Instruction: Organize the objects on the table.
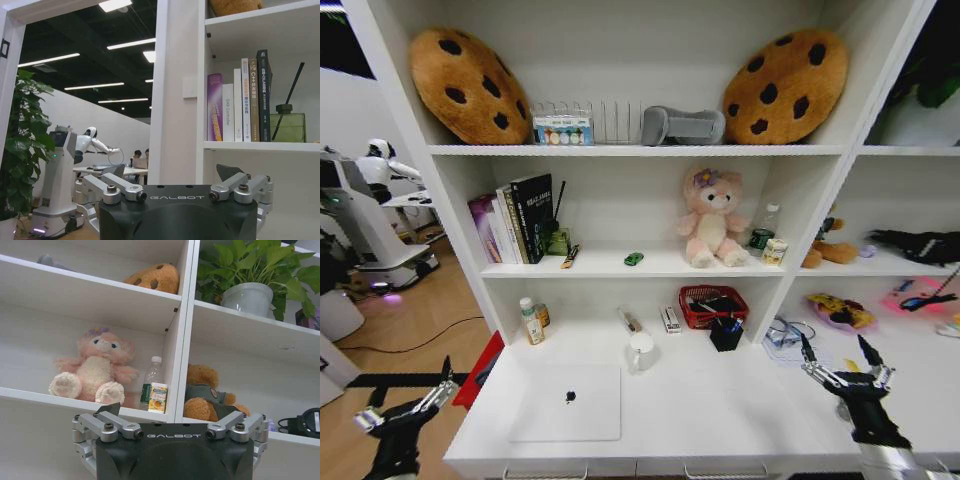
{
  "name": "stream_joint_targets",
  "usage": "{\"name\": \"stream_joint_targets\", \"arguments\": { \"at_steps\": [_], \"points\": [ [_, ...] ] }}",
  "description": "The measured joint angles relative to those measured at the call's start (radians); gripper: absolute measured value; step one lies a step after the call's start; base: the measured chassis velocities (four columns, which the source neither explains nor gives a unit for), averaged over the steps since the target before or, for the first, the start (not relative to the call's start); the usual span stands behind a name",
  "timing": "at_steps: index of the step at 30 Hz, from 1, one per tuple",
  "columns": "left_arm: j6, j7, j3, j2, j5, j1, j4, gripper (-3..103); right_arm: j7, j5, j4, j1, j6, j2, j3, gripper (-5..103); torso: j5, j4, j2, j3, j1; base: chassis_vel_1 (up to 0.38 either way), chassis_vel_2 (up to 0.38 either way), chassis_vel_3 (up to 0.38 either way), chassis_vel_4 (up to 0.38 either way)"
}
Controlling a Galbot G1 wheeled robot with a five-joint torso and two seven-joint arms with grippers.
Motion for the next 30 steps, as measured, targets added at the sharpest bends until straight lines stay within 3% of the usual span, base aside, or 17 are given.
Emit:
{"name": "stream_joint_targets", "arguments": {
  "at_steps": [5, 8, 13, 15, 17, 21, 30],
  "points": [
    [0.000, 0.000, 0.000, 0.000, 0.000, 0.000, 0.000, 100, 0.000, 0.000, 0.000, 0.000, 0.000, 0.000, 0.000, 100, 0.0007, 0.0003, 0.000, 0.000, 0.000, 0.217, -0.231, -0.216, 0.234],
    [0.000, 0.000, 0.000, 0.000, 0.000, 0.000, 0.000, 100, 0.000, 0.000, 0.000, 0.000, 0.000, 0.000, 0.000, 100, -0.0009, 0.0002, 0.000, 0.000, 0.000, 0.257, -0.271, -0.256, 0.264],
    [0.000, 0.000, 0.000, 0.000, 0.000, 0.000, 0.000, 100, 0.000, 0.000, 0.000, 0.000, 0.000, 0.000, 0.000, 100, 0.0006, 0.0002, 0.000, 0.000, -0.001, 0.292, -0.266, -0.285, 0.279],
    [0.000, 0.000, 0.000, 0.000, 0.000, 0.000, 0.000, 100, 0.000, 0.000, 0.000, 0.000, 0.000, 0.000, 0.000, 100, -0.0011, 0.0002, 0.000, 0.000, -0.001, 0.260, -0.292, -0.255, 0.284],
    [0.000, 0.000, 0.000, 0.000, 0.000, 0.000, 0.000, 100, 0.000, 0.000, 0.000, 0.000, 0.000, 0.000, 0.000, 100, 0.0005, 0.0004, 0.000, 0.000, -0.001, 0.256, -0.246, -0.257, 0.256],
    [0.000, 0.000, 0.000, 0.000, 0.000, 0.000, 0.000, 100, 0.000, 0.000, 0.000, 0.000, 0.000, 0.000, 0.000, 100, 0.0001, 0.0001, 0.000, 0.000, -0.001, 0.203, -0.190, -0.212, 0.226],
    [0.000, 0.000, 0.000, 0.000, 0.000, 0.000, 0.000, 100, 0.000, 0.000, 0.000, 0.000, 0.000, 0.000, 0.000, 100, -0.0001, 0.0003, 0.000, 0.000, 0.000, 0.021, -0.039, -0.038, 0.031]
  ]
}}
